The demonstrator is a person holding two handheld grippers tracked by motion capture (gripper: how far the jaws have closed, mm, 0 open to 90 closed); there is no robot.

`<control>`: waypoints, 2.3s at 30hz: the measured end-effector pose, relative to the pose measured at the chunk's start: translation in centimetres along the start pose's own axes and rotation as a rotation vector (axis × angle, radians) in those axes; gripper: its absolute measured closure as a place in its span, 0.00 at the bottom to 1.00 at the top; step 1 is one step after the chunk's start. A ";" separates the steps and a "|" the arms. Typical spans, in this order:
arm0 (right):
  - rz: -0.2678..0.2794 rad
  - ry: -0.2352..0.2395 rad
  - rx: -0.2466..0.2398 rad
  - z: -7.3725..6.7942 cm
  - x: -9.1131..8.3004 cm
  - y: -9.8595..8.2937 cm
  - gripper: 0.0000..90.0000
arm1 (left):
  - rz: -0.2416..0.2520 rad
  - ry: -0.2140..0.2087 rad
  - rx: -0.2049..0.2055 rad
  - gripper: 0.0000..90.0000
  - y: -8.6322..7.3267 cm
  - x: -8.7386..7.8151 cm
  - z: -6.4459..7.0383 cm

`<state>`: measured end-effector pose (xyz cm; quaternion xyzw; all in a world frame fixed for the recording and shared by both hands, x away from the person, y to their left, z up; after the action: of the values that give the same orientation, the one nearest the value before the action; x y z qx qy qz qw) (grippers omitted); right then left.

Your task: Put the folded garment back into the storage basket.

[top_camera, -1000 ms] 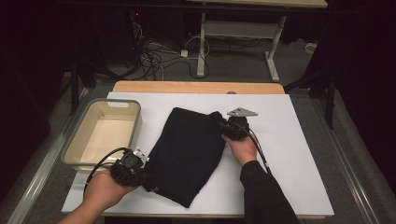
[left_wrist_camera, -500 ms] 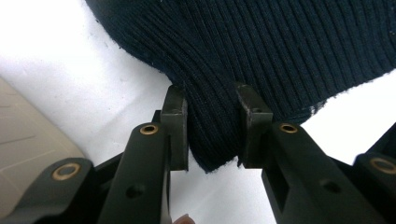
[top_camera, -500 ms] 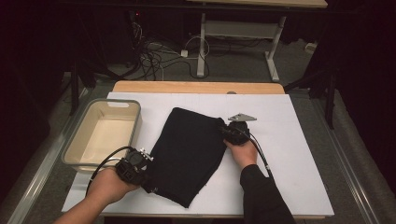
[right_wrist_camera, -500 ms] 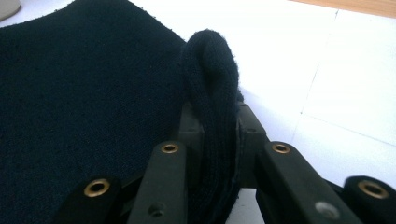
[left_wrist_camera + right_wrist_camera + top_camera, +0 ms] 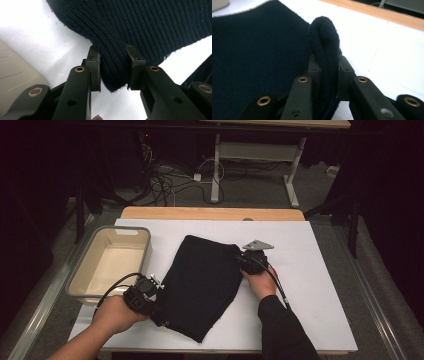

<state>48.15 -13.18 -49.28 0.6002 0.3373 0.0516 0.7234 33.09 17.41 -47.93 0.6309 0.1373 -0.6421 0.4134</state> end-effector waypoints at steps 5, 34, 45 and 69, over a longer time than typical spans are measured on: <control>0.035 -0.004 -0.029 -0.5 -0.8 1.4 0.87 | -0.009 -0.004 -0.008 0.75 0.3 -1.0 -0.1; 0.088 0.063 -0.025 -4.1 0.2 3.7 0.86 | -0.134 0.082 0.017 0.75 -0.1 -4.1 -0.7; 0.092 0.074 -0.010 -4.2 0.0 3.7 0.86 | -0.133 0.077 0.025 0.75 0.0 -4.3 -0.9; 0.152 0.077 -0.050 -5.0 -1.4 6.7 0.86 | -0.142 0.085 0.039 0.75 0.8 -7.5 -1.4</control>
<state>46.60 -7.85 -42.88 0.6035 0.3170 0.1378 0.7185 33.60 20.54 -40.94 0.6542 0.1864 -0.6451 0.3482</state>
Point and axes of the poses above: each handheld gripper's, and its own axes: x roughly forward along the jaws, y roughly out of its top, z roughly to its right, the point moved 5 cm from there along x, roughly forward along the jaws, and after that the axes turned 9 degrees about z, right-handed, at the moved point
